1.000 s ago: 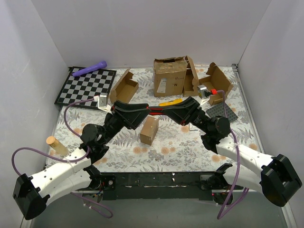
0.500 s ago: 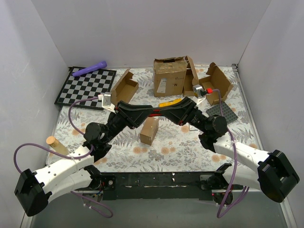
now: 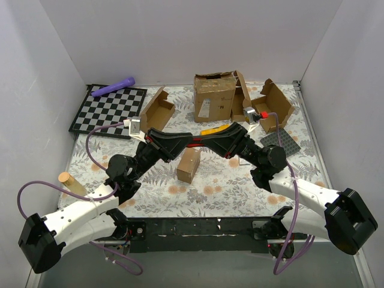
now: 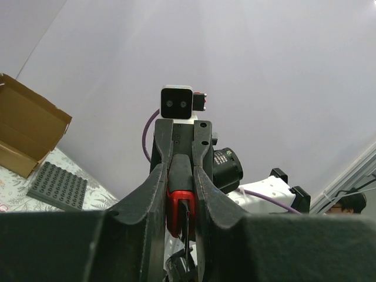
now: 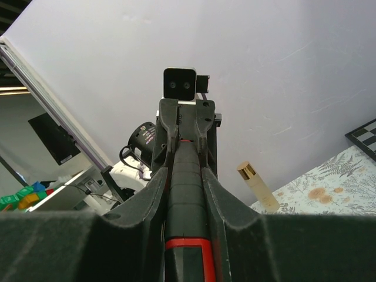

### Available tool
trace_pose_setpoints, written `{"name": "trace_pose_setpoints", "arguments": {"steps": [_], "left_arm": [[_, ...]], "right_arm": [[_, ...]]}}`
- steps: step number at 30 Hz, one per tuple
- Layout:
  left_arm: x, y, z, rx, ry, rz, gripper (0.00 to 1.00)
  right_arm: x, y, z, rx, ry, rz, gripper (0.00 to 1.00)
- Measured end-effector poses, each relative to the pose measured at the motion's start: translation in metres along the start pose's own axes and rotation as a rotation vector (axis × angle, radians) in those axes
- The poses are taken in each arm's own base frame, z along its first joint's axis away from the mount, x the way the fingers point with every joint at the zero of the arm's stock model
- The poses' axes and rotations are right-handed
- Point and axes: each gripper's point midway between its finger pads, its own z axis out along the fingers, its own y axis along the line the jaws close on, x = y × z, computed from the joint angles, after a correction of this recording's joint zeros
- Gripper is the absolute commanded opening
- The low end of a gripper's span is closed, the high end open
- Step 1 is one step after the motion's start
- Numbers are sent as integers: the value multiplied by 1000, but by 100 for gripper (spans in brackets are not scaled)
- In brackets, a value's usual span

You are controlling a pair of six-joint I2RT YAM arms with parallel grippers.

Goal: Unpack the express box

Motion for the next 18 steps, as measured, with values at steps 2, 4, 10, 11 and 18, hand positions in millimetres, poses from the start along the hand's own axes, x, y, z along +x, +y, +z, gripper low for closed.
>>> {"name": "trace_pose_setpoints", "arguments": {"steps": [2, 4, 10, 11, 18], "left_arm": [[0, 0, 0, -2, 1, 0, 0], [1, 3, -1, -18, 4, -1, 0], [-2, 12, -3, -122, 29, 6, 0], [-3, 15, -4, -147, 31, 12, 0], [-33, 26, -17, -370, -18, 61, 0]], "right_arm": [[0, 0, 0, 2, 1, -2, 35], [1, -2, 0, 16, 6, 1, 46], [2, -8, -3, 123, 39, -5, 92], [0, -9, -5, 149, 38, -21, 93], [-16, -15, -25, 356, 40, -159, 95]]}}
